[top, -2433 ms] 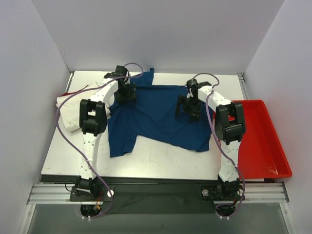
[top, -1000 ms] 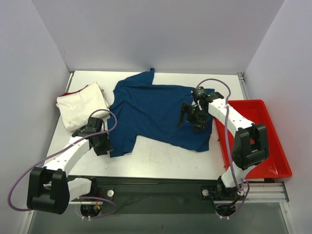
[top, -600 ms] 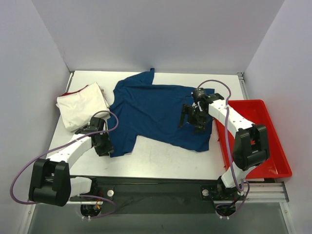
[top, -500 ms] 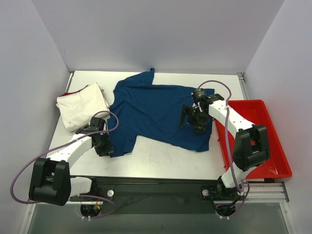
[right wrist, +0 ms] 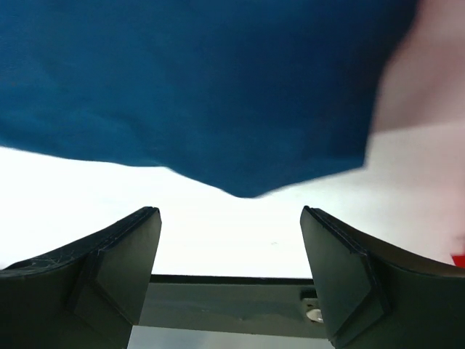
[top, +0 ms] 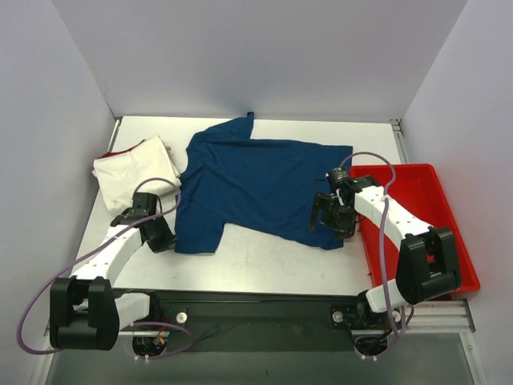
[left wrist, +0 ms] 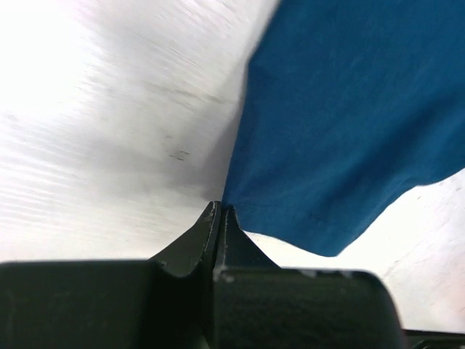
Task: Fold and stack the t-shirts
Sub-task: Grap the side of the flattened tshirt closest away from the robot with both arms
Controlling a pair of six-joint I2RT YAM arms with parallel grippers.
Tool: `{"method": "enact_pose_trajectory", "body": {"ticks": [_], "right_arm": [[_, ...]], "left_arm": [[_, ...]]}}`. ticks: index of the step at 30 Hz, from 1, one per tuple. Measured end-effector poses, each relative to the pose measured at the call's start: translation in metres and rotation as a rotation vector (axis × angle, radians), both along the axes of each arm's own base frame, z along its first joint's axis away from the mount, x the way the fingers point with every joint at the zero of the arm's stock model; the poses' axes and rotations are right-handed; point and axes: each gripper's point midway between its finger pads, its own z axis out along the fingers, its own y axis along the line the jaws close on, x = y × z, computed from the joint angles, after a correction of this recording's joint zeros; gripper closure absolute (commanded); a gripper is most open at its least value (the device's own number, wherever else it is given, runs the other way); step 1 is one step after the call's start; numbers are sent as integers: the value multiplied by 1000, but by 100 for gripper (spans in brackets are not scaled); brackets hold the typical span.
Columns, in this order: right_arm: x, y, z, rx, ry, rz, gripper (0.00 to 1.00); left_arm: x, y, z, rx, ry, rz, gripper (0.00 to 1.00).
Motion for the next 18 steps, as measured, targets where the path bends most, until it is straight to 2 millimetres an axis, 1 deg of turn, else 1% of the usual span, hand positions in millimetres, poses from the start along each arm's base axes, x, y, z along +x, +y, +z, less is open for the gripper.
{"method": "enact_pose_trajectory", "body": {"ticks": [4, 7, 8, 9, 13, 18], "right_arm": [[-26, -25, -13, -63, 22, -66, 23], [-35, -36, -15, -88, 17, -102, 27], [-38, -39, -17, -97, 17, -112, 31], [-41, -42, -18, -106, 19, -120, 32], [-49, -53, -27, -157, 35, -162, 39], [-45, -64, -28, -215, 13, -209, 44]], "left_arm": [[7, 18, 11, -5, -53, 82, 100], [9, 28, 14, -6, -66, 128, 100], [9, 30, 14, -6, -67, 137, 100], [10, 31, 15, -6, -70, 144, 100], [11, 33, 18, -14, -83, 154, 100], [11, 35, 18, -19, -85, 161, 100]]}}
